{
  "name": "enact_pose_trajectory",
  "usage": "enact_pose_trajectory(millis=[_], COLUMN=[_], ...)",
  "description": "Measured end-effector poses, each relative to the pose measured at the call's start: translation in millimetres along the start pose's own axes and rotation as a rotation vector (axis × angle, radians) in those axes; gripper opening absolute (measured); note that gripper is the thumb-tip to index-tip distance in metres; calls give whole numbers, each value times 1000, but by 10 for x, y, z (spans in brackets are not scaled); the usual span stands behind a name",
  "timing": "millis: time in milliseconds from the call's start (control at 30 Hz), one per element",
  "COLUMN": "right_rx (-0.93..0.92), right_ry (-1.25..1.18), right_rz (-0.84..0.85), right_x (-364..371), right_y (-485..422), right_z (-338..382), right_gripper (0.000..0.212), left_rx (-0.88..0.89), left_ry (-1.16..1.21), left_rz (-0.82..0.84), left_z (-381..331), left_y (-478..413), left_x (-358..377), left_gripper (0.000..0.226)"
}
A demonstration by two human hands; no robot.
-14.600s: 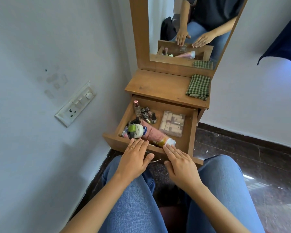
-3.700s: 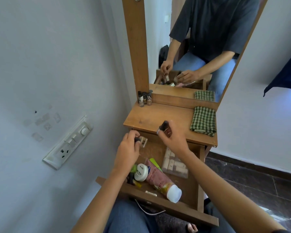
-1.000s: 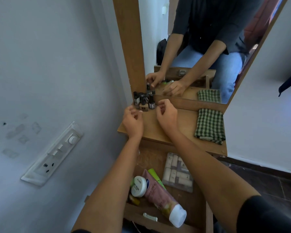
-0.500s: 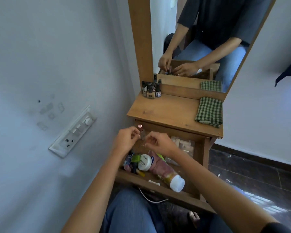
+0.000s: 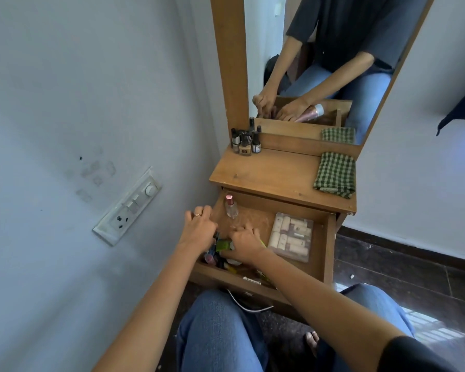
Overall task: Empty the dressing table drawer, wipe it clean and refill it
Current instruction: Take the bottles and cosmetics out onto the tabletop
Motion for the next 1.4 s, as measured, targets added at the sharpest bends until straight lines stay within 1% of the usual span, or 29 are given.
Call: enact_pose_trajectory(millis=[100, 200, 267, 367, 467, 567, 667, 767, 867, 933, 967, 1033, 1100, 1167, 1267, 1333, 1400], right_rx=[58, 117, 160, 217, 245, 268, 289, 304, 280, 243, 222, 188, 179, 169, 181, 211, 222], right_ry=[10, 12, -41, -152, -316, -575, -830, -1013, -1169, -1261, -1329, -1455, -1444, -1362, -1262, -1220, -1194], right_rz=[19, -19, -35, -67, -117, -192, -295, -355, -380, -401, -399, -368, -357, -359, -383, -420, -462], right_x=[28, 64, 68, 30, -2, 7, -48, -100, -129, -184, -223, -284, -326, -350, -360, -358, -354], right_y=[-28, -65, -78, -68, -50, -39, 22, 71, 93, 119, 141, 173, 201, 220, 255, 296, 329], right_z=[68, 92, 92, 92, 61, -32, -135, -245, -326, -354, -355, -350, -354, -373, -426, -460, -483], right_gripper=[64, 64, 66, 65, 51, 37, 36, 34, 30, 27, 25, 24, 23, 20, 15, 16, 15], left_rx=[14, 17, 12, 1, -5, 2, 3, 14, 35, 44, 43, 31, 27, 27, 23, 3, -23], left_ry=[-15, -15, -11, -3, 16, 56, 138, 201, 274, 263, 258, 264, 239, 180, 111, 51, -15], left_rz=[78, 127, 150, 174, 158, 98, 14, -58, -84, -86, -85, -80, -46, 17, 93, 132, 168], left_z=[42, 67, 75, 70, 54, 59, 90, 123, 127, 115, 107, 87, 57, 31, 15, 13, 11], left_y=[3, -13, -25, -38, -52, -28, 33, 92, 132, 141, 141, 135, 113, 84, 72, 91, 110], left_x=[35, 58, 78, 91, 70, 68, 125, 173, 162, 140, 132, 109, 74, 35, -31, -82, -123], left_gripper=[35, 39, 45, 56, 59, 63, 52, 41, 29, 22, 21, 29, 40, 45, 32, 22, 19])
Point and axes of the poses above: each hand's wrist, its own y-axis away from the middle knuckle, its own x-axis out of the palm, z = x × y, the point moved 1 cm from there along -y, towards the middle knuckle
